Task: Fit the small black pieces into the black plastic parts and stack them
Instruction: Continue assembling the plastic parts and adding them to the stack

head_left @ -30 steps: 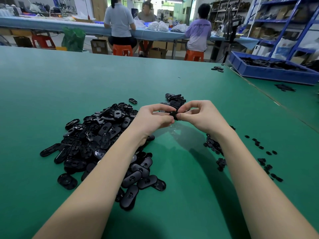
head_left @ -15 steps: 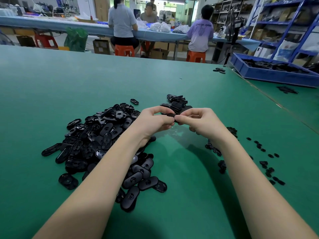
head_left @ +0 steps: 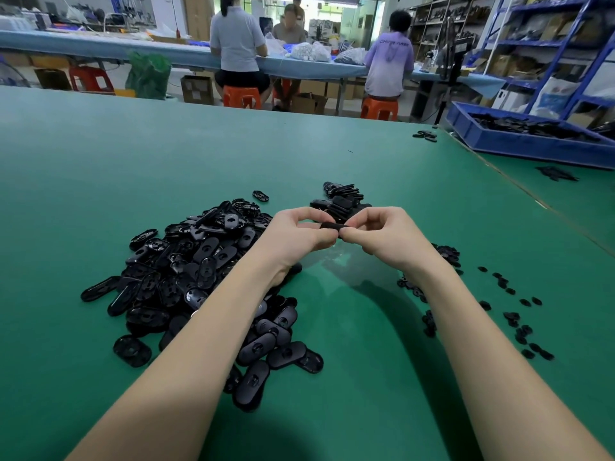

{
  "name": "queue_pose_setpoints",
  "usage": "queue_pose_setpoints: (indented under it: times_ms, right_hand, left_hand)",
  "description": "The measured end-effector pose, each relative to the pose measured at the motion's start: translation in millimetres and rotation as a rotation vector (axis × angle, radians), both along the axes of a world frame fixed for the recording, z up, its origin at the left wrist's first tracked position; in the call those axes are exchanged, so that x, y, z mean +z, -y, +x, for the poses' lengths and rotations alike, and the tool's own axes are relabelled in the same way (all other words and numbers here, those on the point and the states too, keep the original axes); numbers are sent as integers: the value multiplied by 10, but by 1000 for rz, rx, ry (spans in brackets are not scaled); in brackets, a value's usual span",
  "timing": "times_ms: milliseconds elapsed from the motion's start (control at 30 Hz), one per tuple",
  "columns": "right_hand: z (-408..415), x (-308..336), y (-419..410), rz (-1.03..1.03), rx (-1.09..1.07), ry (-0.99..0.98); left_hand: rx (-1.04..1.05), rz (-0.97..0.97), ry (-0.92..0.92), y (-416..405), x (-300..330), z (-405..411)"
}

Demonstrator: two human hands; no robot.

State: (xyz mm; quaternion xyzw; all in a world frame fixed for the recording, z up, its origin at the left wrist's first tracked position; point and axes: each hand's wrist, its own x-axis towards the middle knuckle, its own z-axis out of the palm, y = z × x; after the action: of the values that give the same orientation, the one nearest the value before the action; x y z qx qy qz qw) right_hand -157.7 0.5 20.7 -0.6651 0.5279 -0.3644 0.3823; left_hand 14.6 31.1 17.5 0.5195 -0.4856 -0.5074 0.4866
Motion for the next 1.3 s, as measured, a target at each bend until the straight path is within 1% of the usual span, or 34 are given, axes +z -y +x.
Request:
queue_pose_setpoints:
  times_ms: [200,467,533,600,667,733,800,867,967,1033,1100,1300]
  right_hand:
    - [1,-77,7,-43,-24,-20]
    - [67,-138,2,-80,-53,-13]
    - [73,-151,-4,-100,-50,18]
    - [68,-144,-13,-140,-3,12]
    - [65,-133,-14,-213,43,-36]
    - [77,-130,-1,-291,22,-107]
    - [77,-135,15,-316,-11,-147]
    - [49,-140,48,-310,-51,-139]
    - [-14,-140,155,-279,-200,-118]
    - [-10,-132,259,-215,-307,-85]
    - [40,-110,376,-147,-369,-67]
    - [193,-45,664,-5,-439,-181]
  left_hand:
    - [15,-10,78,27,-27,-16]
    - [64,-8,103,47,-56,-34]
    - [56,-4,78,48,-53,-7]
    - [78,0,31,45,-52,36]
    - [117,4,-14,50,-52,63]
    - [111,15,-43,65,-47,65]
    - [96,27,-74,84,-36,53]
    - [112,26,-85,109,-24,61]
    - [146,5,-18,141,-11,97]
    - [143,4,9,142,-11,115]
    - [122,-3,28,136,-16,121]
    - [95,-21,63,139,-6,138]
